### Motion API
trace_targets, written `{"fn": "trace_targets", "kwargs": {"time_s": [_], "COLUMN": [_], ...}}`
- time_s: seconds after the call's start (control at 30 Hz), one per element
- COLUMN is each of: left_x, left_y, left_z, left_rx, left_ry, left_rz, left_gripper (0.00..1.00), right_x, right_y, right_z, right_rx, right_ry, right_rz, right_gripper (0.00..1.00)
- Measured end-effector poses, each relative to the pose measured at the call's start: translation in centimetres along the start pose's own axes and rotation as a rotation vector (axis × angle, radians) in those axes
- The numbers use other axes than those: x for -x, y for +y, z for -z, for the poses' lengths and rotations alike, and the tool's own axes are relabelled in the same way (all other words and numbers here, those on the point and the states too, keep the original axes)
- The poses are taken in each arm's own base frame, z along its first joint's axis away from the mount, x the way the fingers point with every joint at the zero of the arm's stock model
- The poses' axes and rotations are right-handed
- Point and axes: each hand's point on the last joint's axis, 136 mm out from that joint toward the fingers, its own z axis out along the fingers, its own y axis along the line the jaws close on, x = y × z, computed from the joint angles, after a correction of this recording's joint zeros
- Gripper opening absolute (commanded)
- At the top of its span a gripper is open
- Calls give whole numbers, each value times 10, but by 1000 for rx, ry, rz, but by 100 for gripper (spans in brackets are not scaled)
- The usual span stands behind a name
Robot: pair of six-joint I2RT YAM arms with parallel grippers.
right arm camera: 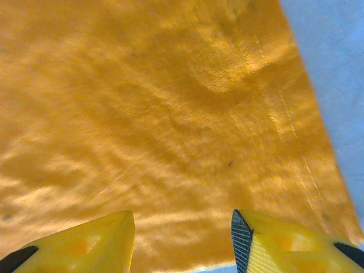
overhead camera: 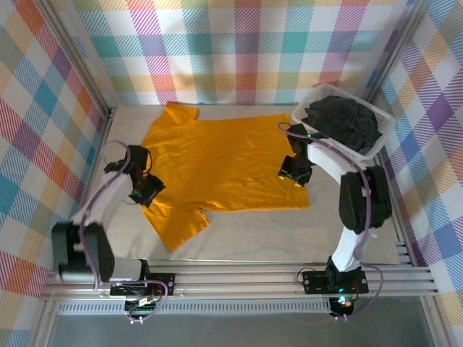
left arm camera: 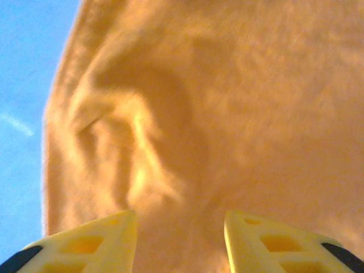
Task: Fold and stack the t-shirts
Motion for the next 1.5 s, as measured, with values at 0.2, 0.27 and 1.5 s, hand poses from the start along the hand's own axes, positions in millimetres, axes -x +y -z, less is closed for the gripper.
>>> {"fn": "trace_targets", "kwargs": {"time_s": [0.2, 0.27, 1.5], "left_x": [-90, -107, -117], "left_y": [86, 100, 92], "left_z": [-7, -11, 3], "left_rx": [148, 150, -9], "left_ry": [146, 174, 79], "left_rz": [-8, 12, -18], "left_gripper": [43, 46, 0], "right_x": [-25, -42, -60], "right_y": [-8, -16, -94], "right_z": [45, 43, -8], "right_rx": [83, 83, -43], "right_ry": [-68, -39, 18], "right_rz": [12, 9, -141], "right_gripper": [49, 49, 47]}}
